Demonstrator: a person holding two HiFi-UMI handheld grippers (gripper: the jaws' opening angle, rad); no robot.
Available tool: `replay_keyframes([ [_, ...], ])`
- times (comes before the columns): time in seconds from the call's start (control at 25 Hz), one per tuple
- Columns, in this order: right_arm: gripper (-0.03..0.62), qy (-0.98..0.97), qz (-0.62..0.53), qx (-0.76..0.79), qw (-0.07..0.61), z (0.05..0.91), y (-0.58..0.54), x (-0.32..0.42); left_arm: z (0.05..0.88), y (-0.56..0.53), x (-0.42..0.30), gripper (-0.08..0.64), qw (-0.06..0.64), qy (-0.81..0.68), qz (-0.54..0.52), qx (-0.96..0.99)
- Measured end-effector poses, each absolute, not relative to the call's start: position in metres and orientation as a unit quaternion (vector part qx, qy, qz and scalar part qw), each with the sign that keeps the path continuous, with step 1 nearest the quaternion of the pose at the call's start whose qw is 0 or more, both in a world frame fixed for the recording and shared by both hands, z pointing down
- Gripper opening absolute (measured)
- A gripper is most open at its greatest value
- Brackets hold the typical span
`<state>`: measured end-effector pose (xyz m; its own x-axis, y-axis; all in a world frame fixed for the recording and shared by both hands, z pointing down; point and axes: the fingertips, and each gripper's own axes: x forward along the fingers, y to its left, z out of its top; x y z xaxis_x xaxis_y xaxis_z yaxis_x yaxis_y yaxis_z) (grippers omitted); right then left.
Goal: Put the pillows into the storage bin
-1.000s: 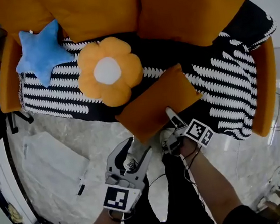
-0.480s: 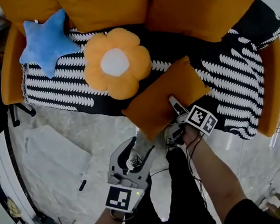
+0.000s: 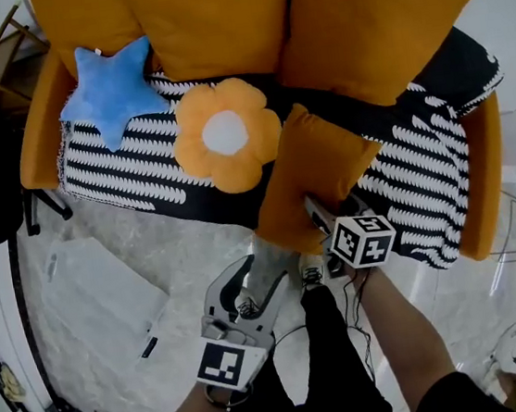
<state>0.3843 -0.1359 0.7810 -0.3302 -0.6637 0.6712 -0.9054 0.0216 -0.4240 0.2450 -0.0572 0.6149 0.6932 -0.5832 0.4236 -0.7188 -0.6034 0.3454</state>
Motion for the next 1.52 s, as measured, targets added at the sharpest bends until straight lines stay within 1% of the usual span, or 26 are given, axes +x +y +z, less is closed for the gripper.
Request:
replay_keyframes([
  [0.12,0.313,-0.727,0.375,0.554,0.154,0.734,-0.143,0.373,0.588,-0.058,0.236,0.215,0.239,-0.377,0.12,0.887],
  [0.4,0.313,-0.782,0.295,0.528,0.152,0.619,-0.149,0.328,0.522,-0.062,0.197,0.21,0.206,-0.413,0.089,0.882],
  [0.6,0.313,-0.815,0.242,0.505,0.146,0.539,-0.144,0.289,0.477,-0.058,0.16,0.18,0.183,-0.438,0.081,0.876],
  [0.72,0.313,-0.838,0.2,0.487,0.145,0.494,-0.144,0.264,0.452,-0.058,0.138,0.145,0.168,-0.455,0.074,0.871],
  [0.88,0.312,-0.865,0.134,0.46,0.148,0.436,-0.142,0.23,0.42,-0.059,0.104,0.043,0.141,-0.488,0.061,0.859],
  [0.96,0.311,-0.878,0.1,0.446,0.145,0.406,-0.143,0.213,0.402,-0.062,0.086,0.015,0.128,-0.504,0.054,0.852],
  [1.08,0.313,-0.891,0.062,0.429,0.137,0.365,-0.141,0.189,0.378,-0.06,0.059,0.008,0.122,-0.525,0.056,0.84],
  [1.28,0.313,-0.911,0.031,0.396,0.109,0.311,-0.13,0.14,0.337,-0.053,0.01,0.006,0.091,-0.563,0.023,0.821],
  [1.4,0.313,-0.923,0.013,0.372,0.098,0.289,-0.118,0.104,0.317,-0.044,-0.021,0.006,0.06,-0.582,0.009,0.811],
  [1.52,0.313,-0.935,0.004,0.345,0.086,0.277,-0.107,0.069,0.303,-0.033,-0.05,0.006,0.049,-0.606,0.008,0.794],
])
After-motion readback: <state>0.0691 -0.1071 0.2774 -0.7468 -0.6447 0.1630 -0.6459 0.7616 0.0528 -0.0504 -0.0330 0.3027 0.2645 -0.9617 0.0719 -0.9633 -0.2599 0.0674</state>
